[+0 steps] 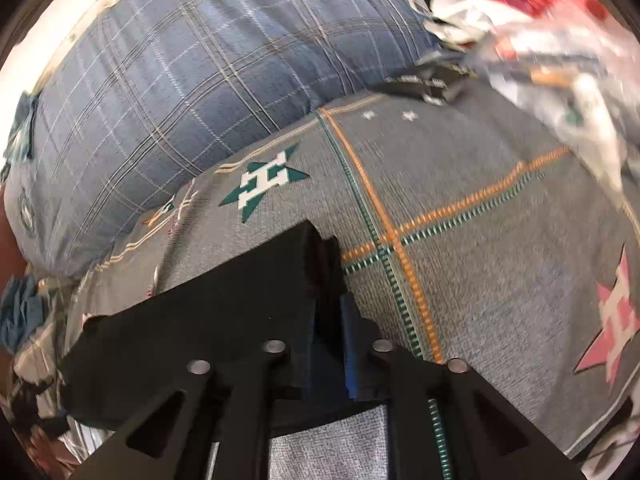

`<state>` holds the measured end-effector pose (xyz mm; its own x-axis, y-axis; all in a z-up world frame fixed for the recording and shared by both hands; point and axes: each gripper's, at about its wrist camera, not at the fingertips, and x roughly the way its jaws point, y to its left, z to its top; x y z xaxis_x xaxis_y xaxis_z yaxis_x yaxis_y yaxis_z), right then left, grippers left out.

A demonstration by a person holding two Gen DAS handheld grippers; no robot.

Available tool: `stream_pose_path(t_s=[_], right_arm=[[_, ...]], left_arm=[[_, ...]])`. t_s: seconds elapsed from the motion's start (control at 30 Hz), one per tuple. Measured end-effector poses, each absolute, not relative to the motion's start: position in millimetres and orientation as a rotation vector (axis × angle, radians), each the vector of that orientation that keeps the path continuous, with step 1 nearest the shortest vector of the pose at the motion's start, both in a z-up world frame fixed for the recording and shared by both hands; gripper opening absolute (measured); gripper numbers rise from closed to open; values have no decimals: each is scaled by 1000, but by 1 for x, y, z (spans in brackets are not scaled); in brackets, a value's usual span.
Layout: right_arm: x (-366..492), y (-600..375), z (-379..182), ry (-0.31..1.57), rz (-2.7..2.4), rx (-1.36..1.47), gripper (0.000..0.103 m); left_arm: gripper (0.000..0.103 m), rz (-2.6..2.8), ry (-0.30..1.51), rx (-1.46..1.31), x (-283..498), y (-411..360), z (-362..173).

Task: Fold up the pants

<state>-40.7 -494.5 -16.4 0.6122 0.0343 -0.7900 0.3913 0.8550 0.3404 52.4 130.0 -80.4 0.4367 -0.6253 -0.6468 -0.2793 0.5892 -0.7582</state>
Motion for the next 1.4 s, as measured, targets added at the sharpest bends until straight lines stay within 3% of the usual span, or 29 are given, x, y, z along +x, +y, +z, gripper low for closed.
stream_pose_path(t_s=[0.13, 0.17, 0.2, 0.37, 0.4, 0.47, 0.5, 0.53, 0.6, 0.73, 0.97, 1.2, 1.27, 1.33, 1.37, 1.4], right_arm=[[-57, -496, 2, 834, -207, 493, 9], [-61, -498, -1, 839, -216, 496, 8], [-63, -502, -7, 858, -237, 498, 0], [-79, -527, -33, 898, -298, 627, 0], [-85, -528, -29, 875, -288, 649, 5], [-96, -521, -15, 839, -259, 649, 5], [-101, -513, -8, 827, -225, 649, 6], [-102, -506, -5, 826, -200, 651, 6], [-100, -485, -3, 844, -136, 659, 9], [-77, -430, -18, 931, 42, 724, 23], [-44, -351, -45, 1046, 233, 821, 28], [-26, -327, -46, 1043, 235, 874, 48], [-19, -324, -47, 1044, 230, 893, 49], [-17, -322, -48, 1040, 220, 898, 49], [-17, -323, -48, 1036, 214, 901, 49], [-18, -325, -48, 1032, 212, 907, 48]], left_arm=[[13, -228, 1174, -863, 41, 127, -82], [13, -226, 1178, -847, 37, 127, -86], [12, -227, 1182, -840, 35, 128, -91], [11, -290, 1153, -935, 20, 147, -85], [11, -292, 1120, -931, 16, 153, -76], [14, -298, 1054, -923, 7, 163, -59], [25, -305, 1041, -927, 5, 165, -55], [44, -313, 1038, -942, 5, 165, -55], [58, -306, 1043, -968, 6, 159, -62], [58, -326, 1116, -1037, 19, 142, -85], [58, -299, 1092, -1129, 29, 155, -90], [58, -289, 1115, -1142, 34, 168, -94], [58, -282, 1124, -1137, 37, 169, -95], [50, -286, 1124, -1079, 44, 164, -89], [40, -285, 1120, -1031, 46, 163, -85], [16, -283, 1125, -1000, 49, 163, -84]])
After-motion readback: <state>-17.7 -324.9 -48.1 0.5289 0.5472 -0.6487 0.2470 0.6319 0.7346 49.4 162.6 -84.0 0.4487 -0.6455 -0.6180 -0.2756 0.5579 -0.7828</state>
